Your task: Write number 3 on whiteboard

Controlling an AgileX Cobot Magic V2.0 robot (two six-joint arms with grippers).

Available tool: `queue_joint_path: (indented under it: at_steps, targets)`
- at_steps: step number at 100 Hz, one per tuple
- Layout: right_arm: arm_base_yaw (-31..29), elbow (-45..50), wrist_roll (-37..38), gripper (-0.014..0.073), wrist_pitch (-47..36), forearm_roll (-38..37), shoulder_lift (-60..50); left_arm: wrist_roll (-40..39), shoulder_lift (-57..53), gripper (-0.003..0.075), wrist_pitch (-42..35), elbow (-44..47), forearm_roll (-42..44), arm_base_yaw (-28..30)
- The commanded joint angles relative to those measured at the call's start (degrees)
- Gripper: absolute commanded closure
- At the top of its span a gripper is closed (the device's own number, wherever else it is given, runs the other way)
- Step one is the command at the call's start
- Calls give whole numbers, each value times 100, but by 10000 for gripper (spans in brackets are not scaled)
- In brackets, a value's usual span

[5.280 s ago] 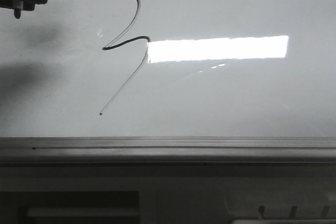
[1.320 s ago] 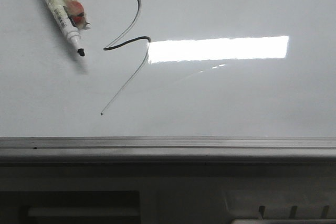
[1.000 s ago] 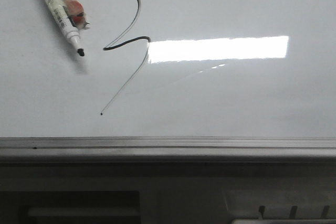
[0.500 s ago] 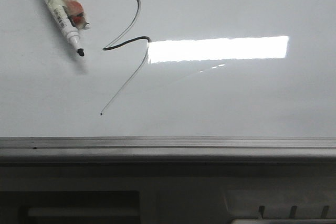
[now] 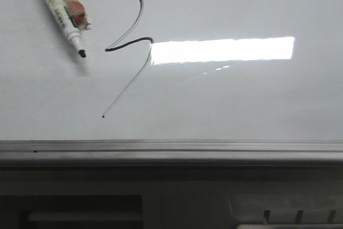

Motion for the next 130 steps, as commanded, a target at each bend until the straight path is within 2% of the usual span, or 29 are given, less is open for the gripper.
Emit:
queue_joint_path:
  at_steps: [1, 16, 21, 27, 34, 41, 60, 70, 81, 86, 98, 105, 130]
  targets:
    - [-5, -160, 11, 656, -406, -58, 36, -19, 46, 741, -403, -120, -62, 27]
    - [-5, -160, 11, 656, -406, -58, 36, -19, 46, 741, -1372, 310, -89, 27]
    - [-5, -160, 11, 656, -406, -58, 36, -19, 46, 741, -1699, 482, 187, 27]
    - [-5, -160, 11, 656, -406, -58, 36, -19, 46, 741, -1947, 703, 910, 40]
    - [-5, -160, 11, 656, -406, -58, 36, -19, 46, 741, -2001, 925, 1960, 146]
    - [-5, -160, 11, 656, -406, -58, 36, -19, 46, 741, -2001, 1102, 2525, 311]
    - [-5, -160, 11, 656, -406, -58, 36, -311, 46, 741, -2001, 1552, 2585, 942]
    - [-5, -160, 11, 656, -406, -58, 36, -545, 46, 741, -1746, 1659, 2585, 1210]
    - [-5, -160, 11, 656, -406, -58, 36, -706, 46, 741, -1081, 1668, 2729, 1365]
    - [-5, -160, 11, 656, -406, -58, 36, -1077, 46, 741, -835, 1668, 3058, 1373]
    - [-5, -160, 11, 656, -406, -58, 36, -2504, 46, 741, -343, 1668, 4074, 1373]
    - [-5, -160, 11, 656, -406, -58, 36, -2939, 36, 741, -146, 1668, 4364, 1373]
    - [-5, -160, 11, 656, -406, -58, 36, -3019, -368, 741, 495, 1671, 4273, 1373]
